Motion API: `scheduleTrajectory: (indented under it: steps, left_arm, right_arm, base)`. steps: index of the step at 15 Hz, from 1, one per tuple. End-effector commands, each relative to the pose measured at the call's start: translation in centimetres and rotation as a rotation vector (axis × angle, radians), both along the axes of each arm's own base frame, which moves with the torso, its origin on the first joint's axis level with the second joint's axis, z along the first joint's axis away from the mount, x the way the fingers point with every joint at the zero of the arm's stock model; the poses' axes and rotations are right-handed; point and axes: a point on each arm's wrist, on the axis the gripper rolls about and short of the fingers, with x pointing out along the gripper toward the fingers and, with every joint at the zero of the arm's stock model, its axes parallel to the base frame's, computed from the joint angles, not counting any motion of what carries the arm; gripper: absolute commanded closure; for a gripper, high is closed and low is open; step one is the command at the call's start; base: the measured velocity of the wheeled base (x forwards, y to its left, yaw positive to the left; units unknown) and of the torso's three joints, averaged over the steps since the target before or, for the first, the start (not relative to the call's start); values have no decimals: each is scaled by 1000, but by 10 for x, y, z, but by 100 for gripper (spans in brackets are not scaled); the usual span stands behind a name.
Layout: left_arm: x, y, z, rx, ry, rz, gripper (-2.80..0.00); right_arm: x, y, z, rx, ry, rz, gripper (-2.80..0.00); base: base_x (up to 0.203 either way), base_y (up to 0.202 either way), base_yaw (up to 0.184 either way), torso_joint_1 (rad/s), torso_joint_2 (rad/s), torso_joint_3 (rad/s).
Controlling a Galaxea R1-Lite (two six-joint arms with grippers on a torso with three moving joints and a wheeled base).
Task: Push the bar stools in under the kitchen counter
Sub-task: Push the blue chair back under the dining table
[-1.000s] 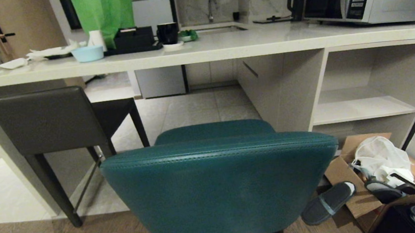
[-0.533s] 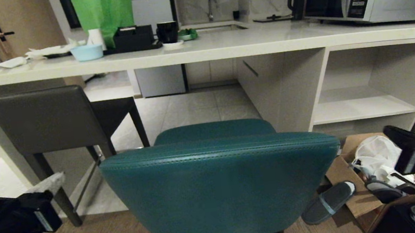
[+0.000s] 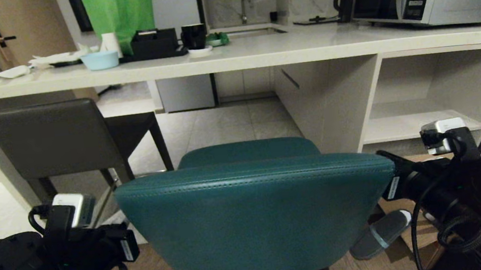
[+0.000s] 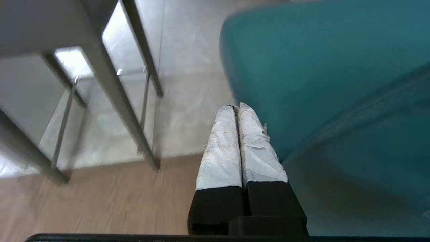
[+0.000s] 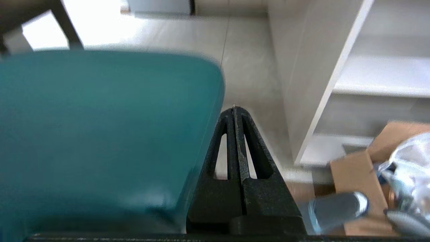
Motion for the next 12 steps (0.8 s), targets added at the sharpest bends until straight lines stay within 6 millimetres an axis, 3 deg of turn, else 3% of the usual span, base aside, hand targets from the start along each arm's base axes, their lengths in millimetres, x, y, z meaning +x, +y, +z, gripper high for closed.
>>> scheduleTrajectory:
  steps: [1,4,6,12]
  left_arm:
    - [0,-3,-8,13,34,-6,0]
    - [-5,-6,-11,20,52,-28,0]
    - [0,-10,-8,14,32,-39,0]
    - [5,-18,-8,15,23,-48,0]
  right_arm:
    - [-2,2,-8,-19,30,12,0]
    - [-13,11,-17,-41,66,70,0]
    - [-17,27,-20,-63,71,141,0]
    - [14,51,-15,-118,13,150,0]
  base:
    - [0,0,0,0,0,0]
    - [0,0,0,0,0,0]
    - [0,0,0,0,0,0]
    - [0,0,0,0,0,0]
